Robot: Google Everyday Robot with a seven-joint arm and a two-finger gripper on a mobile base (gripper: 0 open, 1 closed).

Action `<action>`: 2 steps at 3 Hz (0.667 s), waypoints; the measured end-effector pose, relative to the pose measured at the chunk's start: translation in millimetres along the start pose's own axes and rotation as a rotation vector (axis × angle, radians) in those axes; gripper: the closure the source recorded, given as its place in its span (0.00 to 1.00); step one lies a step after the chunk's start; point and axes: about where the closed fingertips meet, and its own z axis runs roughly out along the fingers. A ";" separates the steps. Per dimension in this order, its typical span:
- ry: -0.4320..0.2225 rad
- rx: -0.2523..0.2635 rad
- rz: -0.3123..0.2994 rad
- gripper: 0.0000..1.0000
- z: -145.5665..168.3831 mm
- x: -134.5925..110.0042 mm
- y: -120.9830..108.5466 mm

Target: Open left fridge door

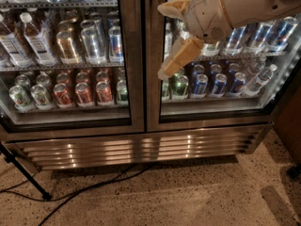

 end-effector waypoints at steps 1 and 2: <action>-0.019 -0.008 -0.020 0.05 9.8 -9.3 -3.9; 0.013 -0.025 -0.039 0.00 15.5 -13.8 -2.3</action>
Offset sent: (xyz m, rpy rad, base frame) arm 0.0028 0.0242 0.0003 -0.0870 -0.0198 0.0367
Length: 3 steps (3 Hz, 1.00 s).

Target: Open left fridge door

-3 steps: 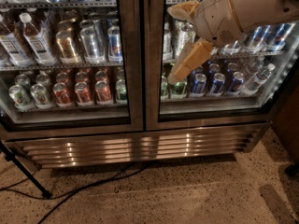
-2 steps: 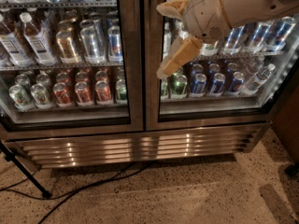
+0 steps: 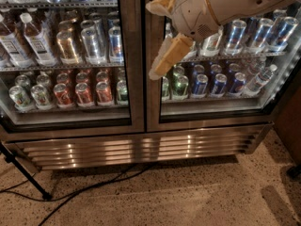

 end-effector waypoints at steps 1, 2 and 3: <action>0.000 0.000 0.000 0.00 0.1 0.0 0.0; -0.065 0.038 -0.006 0.00 15.9 -2.8 -7.9; -0.105 0.100 0.004 0.00 30.2 -5.4 -25.8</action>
Offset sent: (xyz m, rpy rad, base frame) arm 0.0299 0.0336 -0.0104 0.1995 -0.0775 0.0085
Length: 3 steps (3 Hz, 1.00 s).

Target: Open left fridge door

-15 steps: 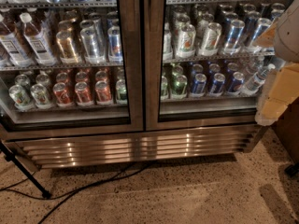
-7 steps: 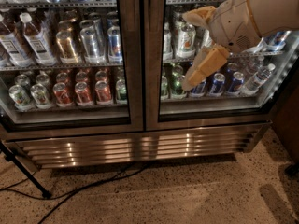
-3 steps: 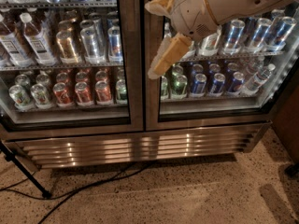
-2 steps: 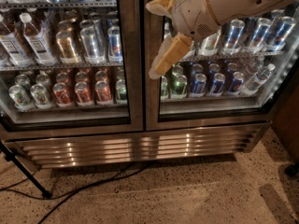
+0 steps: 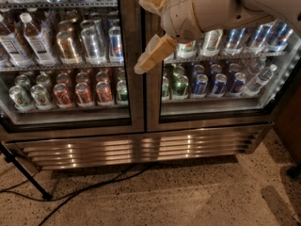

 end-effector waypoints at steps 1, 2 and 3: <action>0.004 0.065 0.017 0.06 2.1 2.1 -12.9; 0.019 0.127 0.024 0.15 -5.3 3.3 -24.6; 0.025 0.164 0.032 0.19 -9.6 4.3 -32.0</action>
Offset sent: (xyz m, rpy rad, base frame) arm 0.0320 -0.0228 0.0229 0.0540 -0.0844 -0.1925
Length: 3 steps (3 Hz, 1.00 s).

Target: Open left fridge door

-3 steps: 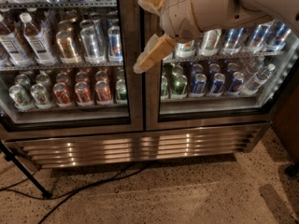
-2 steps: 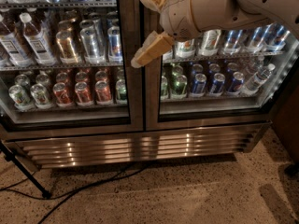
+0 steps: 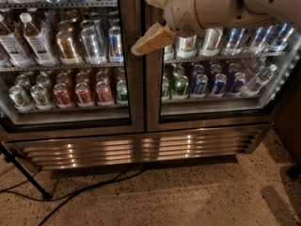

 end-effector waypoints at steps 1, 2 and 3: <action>-0.012 -0.001 -0.001 0.19 5.7 -0.7 -6.2; -0.042 -0.019 0.006 0.18 15.4 -2.1 -11.5; -0.066 -0.035 0.004 0.19 24.9 -3.9 -17.7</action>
Offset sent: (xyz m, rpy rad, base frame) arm 0.0269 0.0143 0.0033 0.0595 0.0162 0.0568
